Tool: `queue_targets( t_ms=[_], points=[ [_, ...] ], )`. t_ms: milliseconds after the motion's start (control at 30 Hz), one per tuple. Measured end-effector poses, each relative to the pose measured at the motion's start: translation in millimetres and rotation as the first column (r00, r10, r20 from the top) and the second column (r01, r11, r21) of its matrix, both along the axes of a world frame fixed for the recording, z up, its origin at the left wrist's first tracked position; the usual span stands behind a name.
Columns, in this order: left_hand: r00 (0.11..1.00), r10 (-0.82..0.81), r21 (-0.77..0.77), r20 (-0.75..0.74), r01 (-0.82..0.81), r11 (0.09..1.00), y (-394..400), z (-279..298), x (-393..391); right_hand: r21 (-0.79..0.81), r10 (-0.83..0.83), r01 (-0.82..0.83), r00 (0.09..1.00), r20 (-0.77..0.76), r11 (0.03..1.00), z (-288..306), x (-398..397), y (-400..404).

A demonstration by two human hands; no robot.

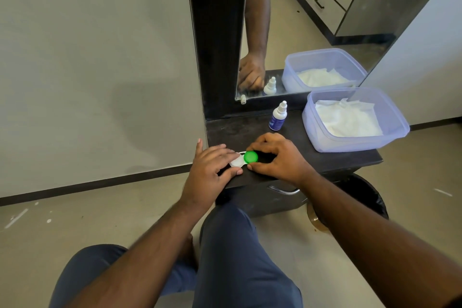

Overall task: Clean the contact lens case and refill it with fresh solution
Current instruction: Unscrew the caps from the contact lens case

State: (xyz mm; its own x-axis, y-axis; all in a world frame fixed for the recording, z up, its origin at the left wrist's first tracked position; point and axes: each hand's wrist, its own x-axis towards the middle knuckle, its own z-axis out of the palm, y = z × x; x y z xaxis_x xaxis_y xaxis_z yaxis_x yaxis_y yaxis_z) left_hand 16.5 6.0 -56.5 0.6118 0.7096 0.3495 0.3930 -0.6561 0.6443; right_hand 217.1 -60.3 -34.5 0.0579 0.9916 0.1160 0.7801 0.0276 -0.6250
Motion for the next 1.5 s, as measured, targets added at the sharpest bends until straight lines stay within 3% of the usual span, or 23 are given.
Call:
queue_targets(
  t_ms=[133, 333, 433, 500, 567, 800, 967, 1133, 1200, 1300, 1500],
  points=[
    [0.995, 0.089, 0.066, -0.034, -0.087, 0.994, -5, -3, 0, 0.004, 0.001, -0.001, 1.0, 0.007, 1.0, -2, 1, 0],
    [0.979, 0.176, 0.008, 0.103, -0.177, 0.984, 1, 11, 8, 0.028, -0.004, 0.005, 1.0, -0.005, 1.0, -5, 0, 0],
    [0.949, 0.286, -0.2, 0.134, -0.257, 0.946, 21, 25, 16, 0.007, -0.008, 0.008, 1.0, -0.012, 1.0, -3, 1, 0],
    [0.929, 0.367, -0.373, 0.038, -0.327, 0.868, 37, 29, 23, 0.0, -0.007, 0.007, 1.0, -0.017, 1.0, -2, 1, 0],
    [0.926, 0.373, -0.428, -0.051, -0.358, 0.83, 51, 31, 29, 0.0, -0.009, 0.009, 1.0, -0.027, 1.0, -2, 1, 0],
    [0.928, 0.309, -0.334, -0.21, -0.365, 0.869, 71, 32, 40, -0.007, -0.01, 0.01, 0.999, -0.038, 1.0, -4, 1, 0],
    [0.961, 0.259, -0.412, -0.102, -0.278, 0.868, 67, 32, 38, 0.005, -0.002, 0.002, 0.999, -0.044, 1.0, -4, 2, 0],
    [0.939, 0.343, -0.393, 0.034, -0.303, 0.868, 45, 45, 21, 0.017, -0.001, 0.002, 0.998, -0.056, 1.0, -5, 2, 0],
    [0.967, 0.249, -0.412, 0.059, -0.204, 0.888, 21, 44, 8, 0.033, 0.004, -0.003, 0.998, -0.056, 0.999, -6, 3, 1],
    [0.994, 0.053, -0.381, -0.092, -0.084, 0.921, -12, 35, -3, 0.04, 0.016, -0.014, 0.998, -0.054, 0.999, -6, 3, 2],
    [0.988, 0.097, -0.276, -0.12, -0.127, 0.953, -7, 27, 6, 0.022, 0.041, -0.039, 0.995, -0.091, 0.999, -3, 2, 3]
  ],
)
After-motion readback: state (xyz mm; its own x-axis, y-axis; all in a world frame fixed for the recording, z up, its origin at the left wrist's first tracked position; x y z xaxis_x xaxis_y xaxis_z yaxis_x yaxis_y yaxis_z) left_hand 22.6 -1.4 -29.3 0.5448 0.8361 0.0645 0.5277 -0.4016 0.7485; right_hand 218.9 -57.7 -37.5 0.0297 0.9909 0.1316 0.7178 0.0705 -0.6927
